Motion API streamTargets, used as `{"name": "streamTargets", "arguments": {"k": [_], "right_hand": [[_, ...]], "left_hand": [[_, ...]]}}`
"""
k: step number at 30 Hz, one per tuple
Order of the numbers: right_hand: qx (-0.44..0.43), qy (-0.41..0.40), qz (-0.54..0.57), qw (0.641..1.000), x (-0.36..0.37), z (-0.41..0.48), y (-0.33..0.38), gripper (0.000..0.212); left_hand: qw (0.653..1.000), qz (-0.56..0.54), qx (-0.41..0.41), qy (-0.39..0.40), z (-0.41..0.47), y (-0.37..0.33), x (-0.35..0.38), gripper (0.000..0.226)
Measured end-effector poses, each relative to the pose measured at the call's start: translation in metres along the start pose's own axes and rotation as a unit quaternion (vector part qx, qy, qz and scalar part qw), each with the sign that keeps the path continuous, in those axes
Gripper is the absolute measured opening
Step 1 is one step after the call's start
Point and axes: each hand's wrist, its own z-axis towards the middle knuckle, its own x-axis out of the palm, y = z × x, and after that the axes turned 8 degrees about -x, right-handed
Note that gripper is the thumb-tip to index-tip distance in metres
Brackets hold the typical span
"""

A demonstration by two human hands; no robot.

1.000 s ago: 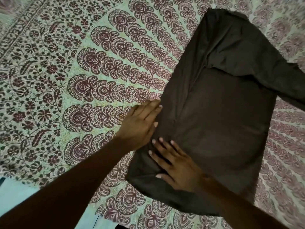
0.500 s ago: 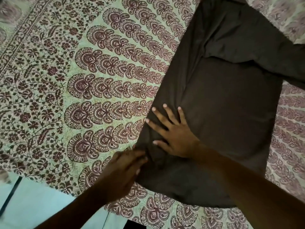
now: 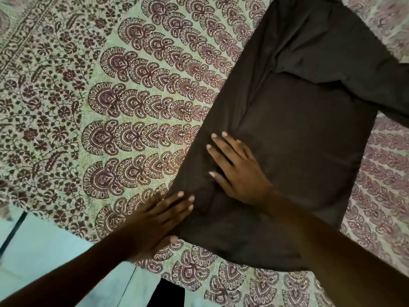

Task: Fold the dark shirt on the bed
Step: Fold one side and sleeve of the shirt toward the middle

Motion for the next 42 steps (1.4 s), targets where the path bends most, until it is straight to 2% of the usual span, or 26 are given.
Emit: {"name": "streamTargets", "arguments": {"k": [2, 3, 6, 8, 10, 13, 15, 16, 19, 21, 23, 24, 25, 27, 28, 29, 32, 33, 35, 37, 40, 42], "right_hand": [[-0.021, 0.047, -0.005, 0.999, 0.007, 0.004, 0.004, 0.069], [-0.041, 0.066, -0.007, 0.997, 0.014, 0.001, 0.012, 0.072], [-0.083, 0.103, -0.022, 0.991, 0.034, -0.026, 0.043, 0.075], [-0.101, 0.098, -0.011, 0.99, 0.037, -0.046, 0.06, 0.072], [-0.104, 0.062, 0.0, 0.993, 0.034, -0.056, 0.067, 0.064], [-0.011, -0.038, 0.02, 0.999, 0.02, -0.044, 0.05, 0.055], [0.039, -0.062, 0.019, 0.997, 0.011, -0.023, 0.023, 0.053], [0.035, -0.046, 0.014, 0.998, 0.007, -0.011, 0.004, 0.053], [-0.014, 0.067, -0.037, 0.997, 0.003, 0.02, -0.057, 0.061], [0.054, 0.082, -0.052, 0.994, -0.003, 0.034, -0.096, 0.07], [0.173, 0.08, -0.018, 0.981, -0.015, 0.045, -0.12, 0.077], [0.187, 0.076, -0.013, 0.979, -0.021, 0.049, -0.124, 0.079], [0.149, 0.075, -0.025, 0.986, -0.023, 0.05, -0.123, 0.079], [-0.006, 0.109, -0.059, 0.992, -0.024, 0.042, -0.12, 0.076], [-0.054, 0.123, -0.061, 0.989, -0.022, 0.036, -0.12, 0.076], [-0.051, 0.128, -0.057, 0.989, -0.021, 0.031, -0.122, 0.076], [0.126, 0.083, -0.01, 0.989, -0.023, 0.023, -0.133, 0.079], [0.158, 0.075, 0.009, 0.985, -0.026, 0.021, -0.135, 0.08], [0.177, 0.062, 0.042, 0.981, -0.035, 0.012, -0.143, 0.08], [0.198, 0.021, 0.077, 0.977, -0.048, 0.0, -0.153, 0.07], [0.262, -0.09, 0.131, 0.952, -0.065, -0.029, -0.177, 0.053], [0.321, -0.162, 0.14, 0.923, -0.08, -0.055, -0.203, 0.044]], "left_hand": [[1.0, -0.01, 0.018, -0.015, -0.015, -0.004, 0.001, 0.065], [0.999, -0.021, 0.001, -0.037, -0.014, -0.002, -0.002, 0.06], [0.98, -0.104, -0.133, -0.104, 0.018, 0.005, -0.019, 0.054], [0.961, -0.128, -0.2, -0.141, 0.05, 0.01, -0.034, 0.053], [0.963, -0.103, -0.204, -0.141, 0.081, 0.017, -0.044, 0.057], [0.977, -0.059, -0.183, -0.09, 0.106, 0.022, -0.046, 0.07], [0.985, -0.037, -0.155, -0.061, 0.104, 0.017, -0.036, 0.077], [0.988, -0.031, -0.143, -0.051, 0.099, 0.014, -0.031, 0.079], [0.988, -0.029, -0.142, -0.045, 0.081, 0.007, -0.022, 0.084], [0.988, -0.032, -0.143, -0.038, 0.076, 0.006, -0.022, 0.087], [0.989, -0.04, -0.143, -0.028, 0.075, 0.005, -0.024, 0.089], [0.988, -0.046, -0.146, -0.026, 0.077, 0.005, -0.026, 0.091], [0.987, -0.052, -0.148, -0.023, 0.077, 0.005, -0.027, 0.094], [0.987, -0.05, -0.153, -0.022, 0.082, 0.005, -0.03, 0.101], [0.986, -0.045, -0.159, -0.022, 0.085, 0.005, -0.032, 0.105], [0.985, -0.041, -0.164, -0.02, 0.089, 0.005, -0.034, 0.109], [0.987, -0.03, -0.158, -0.032, 0.103, 0.005, -0.041, 0.11], [0.987, -0.029, -0.152, -0.042, 0.108, 0.004, -0.044, 0.105], [0.987, -0.034, -0.144, -0.07, 0.123, -0.001, -0.053, 0.091], [0.983, -0.05, -0.144, -0.099, 0.15, -0.009, -0.066, 0.078], [0.981, -0.072, -0.139, -0.117, 0.206, -0.024, -0.094, 0.068], [0.983, -0.08, -0.122, -0.11, 0.255, -0.039, -0.113, 0.068]]}}
